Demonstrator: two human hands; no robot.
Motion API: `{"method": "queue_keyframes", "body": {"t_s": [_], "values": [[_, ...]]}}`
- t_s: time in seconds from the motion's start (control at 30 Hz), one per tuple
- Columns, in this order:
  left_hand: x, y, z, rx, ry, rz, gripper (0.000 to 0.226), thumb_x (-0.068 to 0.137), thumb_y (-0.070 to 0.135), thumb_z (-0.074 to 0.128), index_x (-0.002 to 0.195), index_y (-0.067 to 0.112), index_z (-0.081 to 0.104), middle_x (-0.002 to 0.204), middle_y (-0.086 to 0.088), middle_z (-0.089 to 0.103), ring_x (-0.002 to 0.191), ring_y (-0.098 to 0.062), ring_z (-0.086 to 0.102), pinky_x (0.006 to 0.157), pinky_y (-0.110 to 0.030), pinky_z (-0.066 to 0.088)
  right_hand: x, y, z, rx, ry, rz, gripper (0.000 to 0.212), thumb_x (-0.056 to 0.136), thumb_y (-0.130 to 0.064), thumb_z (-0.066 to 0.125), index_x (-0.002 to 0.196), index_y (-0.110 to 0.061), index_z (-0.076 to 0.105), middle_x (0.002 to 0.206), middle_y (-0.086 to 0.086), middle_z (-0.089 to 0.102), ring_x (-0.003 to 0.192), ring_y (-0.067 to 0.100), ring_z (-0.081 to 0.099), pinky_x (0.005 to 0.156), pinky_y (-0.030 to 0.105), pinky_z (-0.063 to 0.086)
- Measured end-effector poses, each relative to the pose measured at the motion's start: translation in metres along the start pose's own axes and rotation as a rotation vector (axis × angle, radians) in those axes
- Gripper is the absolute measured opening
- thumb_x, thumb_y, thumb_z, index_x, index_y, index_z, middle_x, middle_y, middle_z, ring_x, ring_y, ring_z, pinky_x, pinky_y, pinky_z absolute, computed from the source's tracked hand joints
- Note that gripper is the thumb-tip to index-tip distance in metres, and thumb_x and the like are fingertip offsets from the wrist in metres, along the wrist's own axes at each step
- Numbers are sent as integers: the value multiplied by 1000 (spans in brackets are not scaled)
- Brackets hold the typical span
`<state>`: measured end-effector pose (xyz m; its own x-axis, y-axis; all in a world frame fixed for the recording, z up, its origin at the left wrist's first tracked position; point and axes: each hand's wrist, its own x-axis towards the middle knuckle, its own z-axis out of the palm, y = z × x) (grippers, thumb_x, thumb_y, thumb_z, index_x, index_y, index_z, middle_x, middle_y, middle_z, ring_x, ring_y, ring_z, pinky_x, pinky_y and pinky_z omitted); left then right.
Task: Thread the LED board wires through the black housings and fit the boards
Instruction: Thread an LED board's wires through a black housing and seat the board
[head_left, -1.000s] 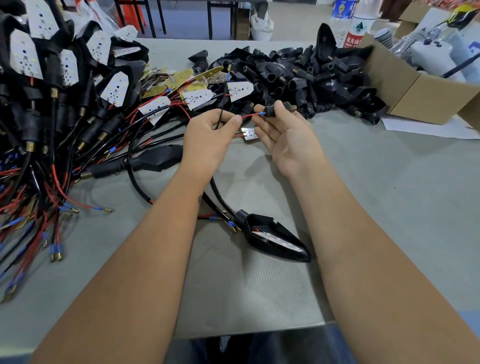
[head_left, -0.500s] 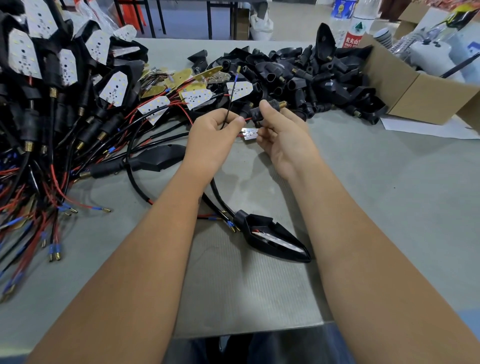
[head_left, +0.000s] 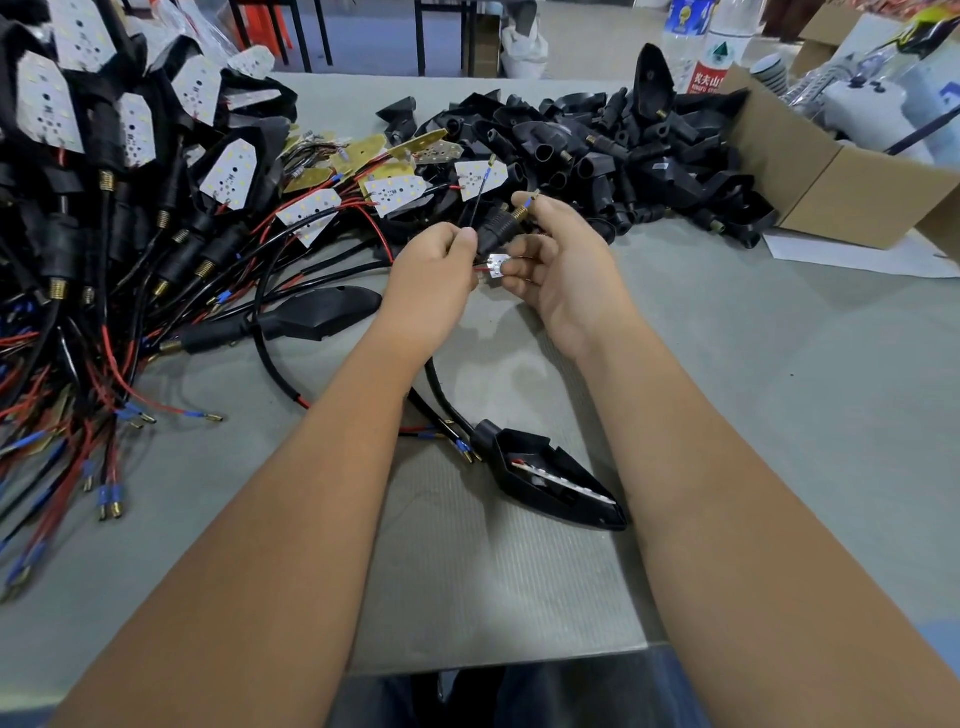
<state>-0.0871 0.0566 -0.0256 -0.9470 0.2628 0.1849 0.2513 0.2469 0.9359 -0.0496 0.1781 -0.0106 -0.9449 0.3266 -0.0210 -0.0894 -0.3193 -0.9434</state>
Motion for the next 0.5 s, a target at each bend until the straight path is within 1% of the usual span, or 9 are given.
{"method": "queue_keyframes", "body": {"t_s": [0.07,0.13,0.2,0.23,0.3,0.4,0.5], "values": [[0,0,0,26,-7,0,28,103,29,37,83,14,49,60,5,46,46,-5,37,50,-25,30,0,2,-2,-7,30,-45,15,100,-19,50,98,-19,65,63,-1,50,52,11,50,55,22,46],[0,0,0,36,4,-3,28,104,28,35,83,14,48,61,3,47,43,-2,38,50,-24,31,-1,3,-3,20,56,-72,14,99,-13,51,93,-16,64,63,-2,51,53,10,50,54,22,47],[2,-1,0,26,21,-19,29,104,28,35,79,15,44,63,1,48,49,-8,41,54,-29,32,0,3,-3,92,83,-72,15,100,-11,50,90,-14,60,67,0,54,56,11,51,56,23,47],[3,-1,0,17,28,-28,31,104,27,34,77,16,43,63,1,47,53,-12,39,56,-31,32,0,2,-3,129,93,-65,14,100,-10,49,89,-14,58,69,1,56,57,12,53,58,23,48],[4,-2,0,13,47,-37,33,104,26,33,73,18,39,62,2,42,56,-15,35,56,-33,28,1,1,-3,154,85,-47,14,100,-10,49,88,-13,56,73,3,57,59,13,54,60,24,50],[5,-3,0,6,57,-46,31,104,26,32,75,18,40,63,2,39,56,-16,33,54,-34,26,-1,2,-1,63,9,-49,13,97,-9,54,86,-15,54,79,3,60,62,15,58,64,28,50],[6,-4,0,9,60,-47,29,104,26,31,77,18,42,64,2,41,57,-16,34,57,-34,28,-5,4,3,-73,-56,-108,12,93,-6,60,89,-17,57,80,4,62,67,17,60,70,31,50]]}}
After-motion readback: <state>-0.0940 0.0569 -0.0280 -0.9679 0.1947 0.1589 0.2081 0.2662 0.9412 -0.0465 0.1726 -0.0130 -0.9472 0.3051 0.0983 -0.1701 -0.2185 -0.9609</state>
